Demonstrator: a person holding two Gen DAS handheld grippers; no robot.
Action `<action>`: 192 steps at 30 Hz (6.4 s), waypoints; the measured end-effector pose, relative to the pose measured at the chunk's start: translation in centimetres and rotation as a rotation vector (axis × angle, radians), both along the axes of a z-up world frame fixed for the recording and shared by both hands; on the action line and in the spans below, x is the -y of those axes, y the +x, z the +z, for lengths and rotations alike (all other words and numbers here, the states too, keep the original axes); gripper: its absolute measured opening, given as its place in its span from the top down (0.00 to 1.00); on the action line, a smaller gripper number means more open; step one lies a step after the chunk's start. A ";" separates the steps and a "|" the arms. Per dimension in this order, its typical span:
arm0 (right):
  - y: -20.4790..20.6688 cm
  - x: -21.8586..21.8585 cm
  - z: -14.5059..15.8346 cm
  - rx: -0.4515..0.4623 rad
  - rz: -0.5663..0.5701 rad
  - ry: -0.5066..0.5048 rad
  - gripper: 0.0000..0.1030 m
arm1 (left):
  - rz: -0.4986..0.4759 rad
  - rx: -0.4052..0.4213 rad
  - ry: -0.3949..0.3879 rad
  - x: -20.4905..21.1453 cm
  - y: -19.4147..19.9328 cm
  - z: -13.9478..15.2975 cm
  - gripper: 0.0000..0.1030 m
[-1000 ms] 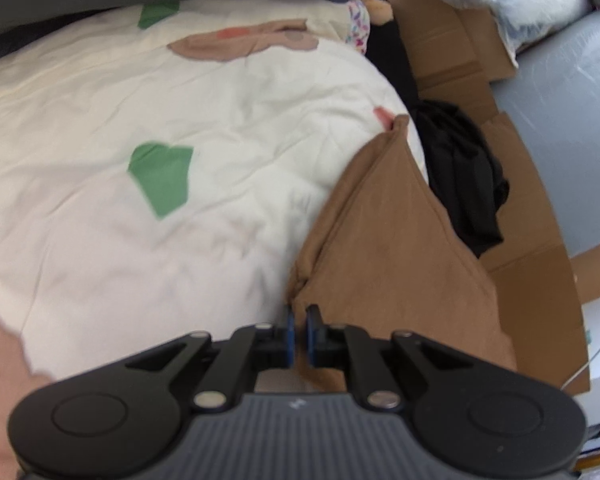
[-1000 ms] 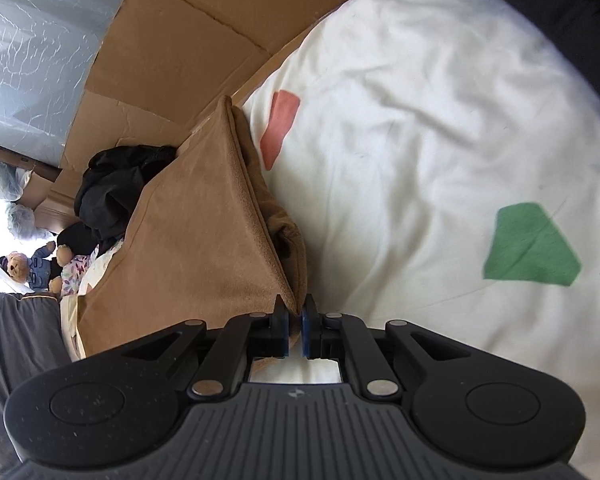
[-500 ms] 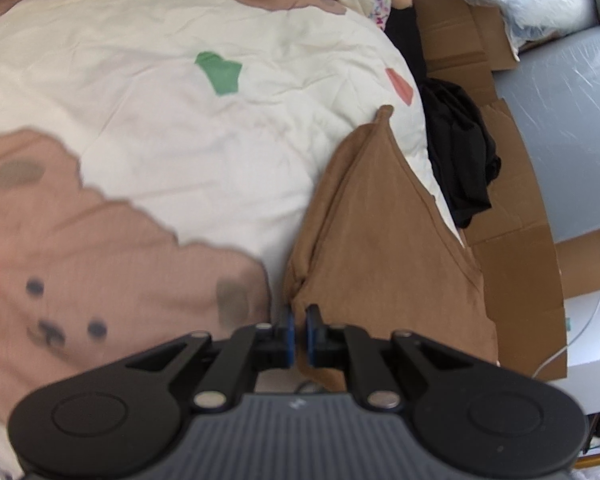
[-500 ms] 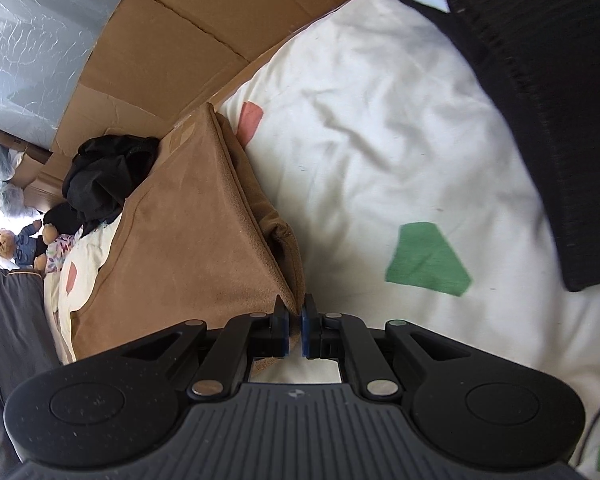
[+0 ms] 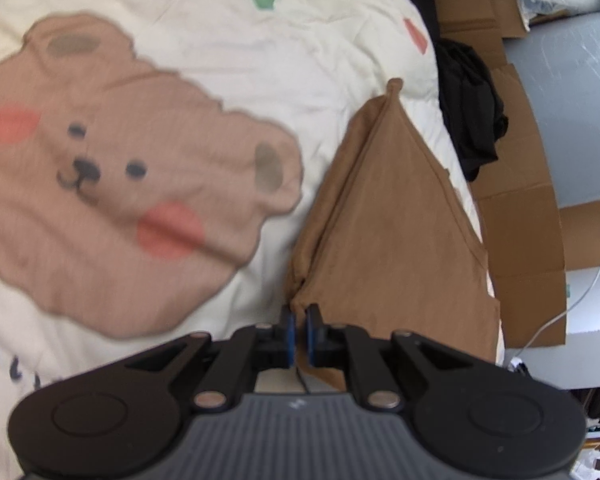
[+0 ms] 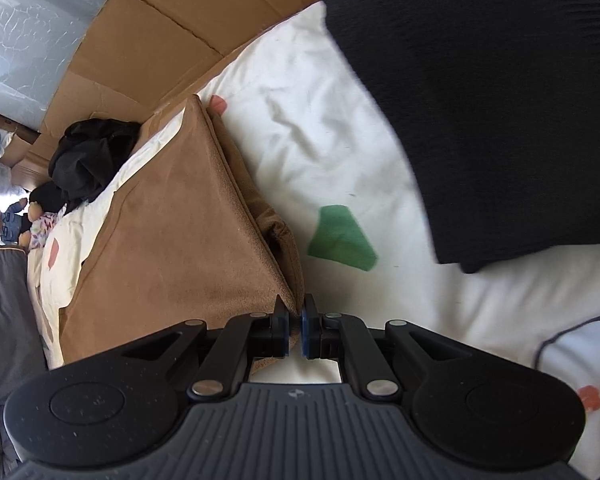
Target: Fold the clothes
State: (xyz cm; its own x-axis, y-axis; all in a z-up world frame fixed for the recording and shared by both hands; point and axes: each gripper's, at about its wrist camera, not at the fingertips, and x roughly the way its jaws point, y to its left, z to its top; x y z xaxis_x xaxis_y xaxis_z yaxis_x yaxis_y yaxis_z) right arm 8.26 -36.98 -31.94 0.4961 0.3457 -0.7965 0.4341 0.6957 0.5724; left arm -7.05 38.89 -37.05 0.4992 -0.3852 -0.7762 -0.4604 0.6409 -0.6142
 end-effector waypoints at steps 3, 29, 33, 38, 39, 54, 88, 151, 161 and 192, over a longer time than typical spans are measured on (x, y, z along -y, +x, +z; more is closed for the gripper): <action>-0.3 0.1 -0.6 -0.012 -0.007 -0.005 0.95 | -0.004 -0.013 0.001 -1.0 -2.4 -1.1 0.94; 4.6 -2.0 7.5 0.145 0.205 -0.280 0.63 | -0.079 0.126 -0.066 -4.7 -15.2 3.4 0.94; 5.8 -5.0 7.4 0.168 0.307 -0.256 0.63 | -0.103 0.141 -0.072 -4.3 -15.2 5.1 0.94; 6.7 -9.4 7.7 0.232 0.451 -0.198 0.63 | -0.159 0.177 -0.066 -3.8 -13.4 7.8 0.94; 6.8 -10.4 7.9 0.245 0.482 -0.189 0.63 | -0.166 0.183 -0.070 -3.4 -13.2 8.3 0.94; 6.4 -24.9 11.1 0.407 0.850 -0.196 0.63 | -0.155 0.193 -0.123 -2.8 -3.9 13.2 0.94; 2.7 -48.0 12.6 0.661 1.183 -0.633 0.47 | -0.010 0.146 -0.317 11.4 16.2 15.0 0.94; 3.5 -42.3 13.7 0.670 1.152 -0.401 0.93 | -0.233 0.114 -0.094 10.0 32.0 8.0 0.93; 2.7 -36.2 14.9 0.680 1.062 -0.331 0.94 | -0.331 0.277 -0.084 16.7 32.6 14.0 0.93; -1.0 -16.1 10.2 0.559 0.639 -0.208 0.93 | -0.637 0.242 -0.015 41.7 35.1 13.1 0.93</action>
